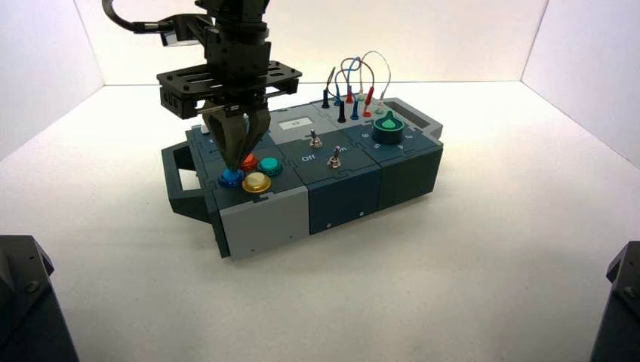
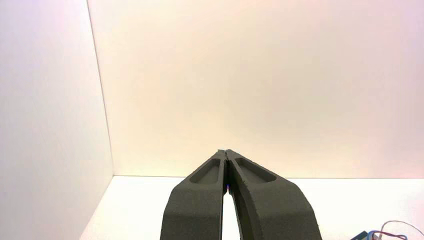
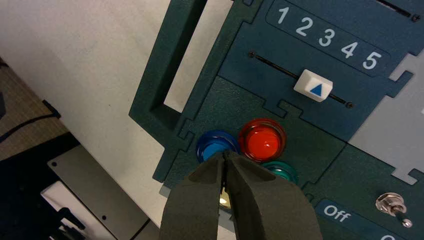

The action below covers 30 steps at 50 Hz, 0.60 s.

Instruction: Push the blue button with the right gripper.

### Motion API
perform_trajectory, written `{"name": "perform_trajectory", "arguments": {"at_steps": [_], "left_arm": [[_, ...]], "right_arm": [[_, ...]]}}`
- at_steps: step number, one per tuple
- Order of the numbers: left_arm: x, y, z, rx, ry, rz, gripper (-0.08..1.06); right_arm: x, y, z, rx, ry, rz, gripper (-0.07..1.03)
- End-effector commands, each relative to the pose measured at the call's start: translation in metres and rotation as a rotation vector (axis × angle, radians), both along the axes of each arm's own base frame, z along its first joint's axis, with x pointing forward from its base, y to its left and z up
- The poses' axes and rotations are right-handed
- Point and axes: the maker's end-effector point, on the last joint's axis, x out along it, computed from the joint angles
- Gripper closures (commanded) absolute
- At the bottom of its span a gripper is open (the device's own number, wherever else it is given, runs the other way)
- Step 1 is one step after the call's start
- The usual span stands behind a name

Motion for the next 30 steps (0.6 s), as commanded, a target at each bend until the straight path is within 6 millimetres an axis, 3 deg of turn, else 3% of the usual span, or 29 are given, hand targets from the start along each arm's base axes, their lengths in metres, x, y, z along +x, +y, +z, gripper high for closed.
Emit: {"name": "perform_trajectory", "arguments": {"at_steps": [1, 19, 30], "left_arm": [[0.001, 0.002, 0.009, 0.004, -0.023, 0.009, 1.01], [0.001, 0.002, 0.009, 0.012, -0.022, 0.009, 1.01], [0.003, 0.002, 0.007, 0.015, -0.014, 0.01, 1.01]], "right_arm": [[0.001, 0.008, 0.011, 0.029, -0.01, -0.003, 0.98], [0.0, 0.006, 0.007, 0.018, 0.0, -0.002, 0.98], [0.005, 0.011, 0.034, 0.067, -0.047, 0.007, 0.98]]}}
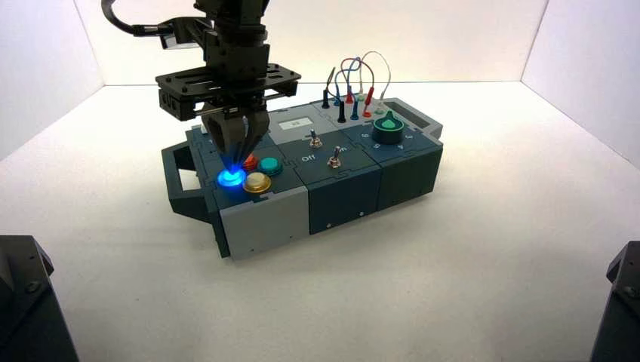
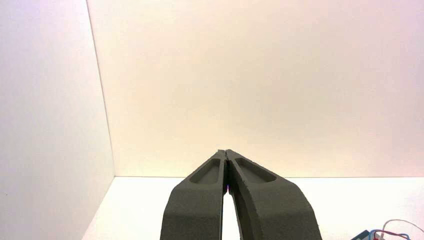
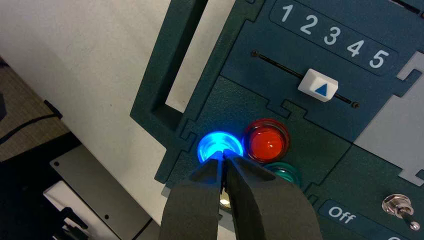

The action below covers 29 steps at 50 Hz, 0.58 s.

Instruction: Push the blue button with the right gripper.

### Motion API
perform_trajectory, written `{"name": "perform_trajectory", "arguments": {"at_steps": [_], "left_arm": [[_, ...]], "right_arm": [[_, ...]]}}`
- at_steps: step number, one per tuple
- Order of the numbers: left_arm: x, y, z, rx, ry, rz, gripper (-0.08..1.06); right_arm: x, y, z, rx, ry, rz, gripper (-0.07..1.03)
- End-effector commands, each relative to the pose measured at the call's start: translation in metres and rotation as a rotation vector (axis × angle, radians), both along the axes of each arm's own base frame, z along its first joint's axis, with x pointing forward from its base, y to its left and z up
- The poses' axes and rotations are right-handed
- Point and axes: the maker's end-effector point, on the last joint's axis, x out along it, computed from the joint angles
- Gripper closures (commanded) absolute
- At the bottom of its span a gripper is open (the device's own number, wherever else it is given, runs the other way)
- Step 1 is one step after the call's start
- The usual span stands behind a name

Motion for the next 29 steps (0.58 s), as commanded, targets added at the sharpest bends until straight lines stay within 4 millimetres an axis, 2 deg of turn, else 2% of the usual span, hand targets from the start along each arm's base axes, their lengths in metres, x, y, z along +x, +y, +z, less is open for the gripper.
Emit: {"name": "perform_trajectory", "arguments": {"at_steps": [1, 7, 29], "left_arm": [[0.003, 0.002, 0.008, 0.004, -0.015, 0.009, 1.01], [0.003, 0.002, 0.008, 0.004, -0.015, 0.009, 1.01], [0.006, 0.002, 0.004, 0.006, 0.001, 0.009, 1.01]], "right_arm": [[0.007, 0.012, 0.037, 0.078, -0.058, 0.007, 0.98], [0.009, 0.014, 0.054, 0.114, -0.086, 0.007, 0.98], [0.004, 0.012, 0.062, 0.115, -0.079, 0.012, 0.98]]}}
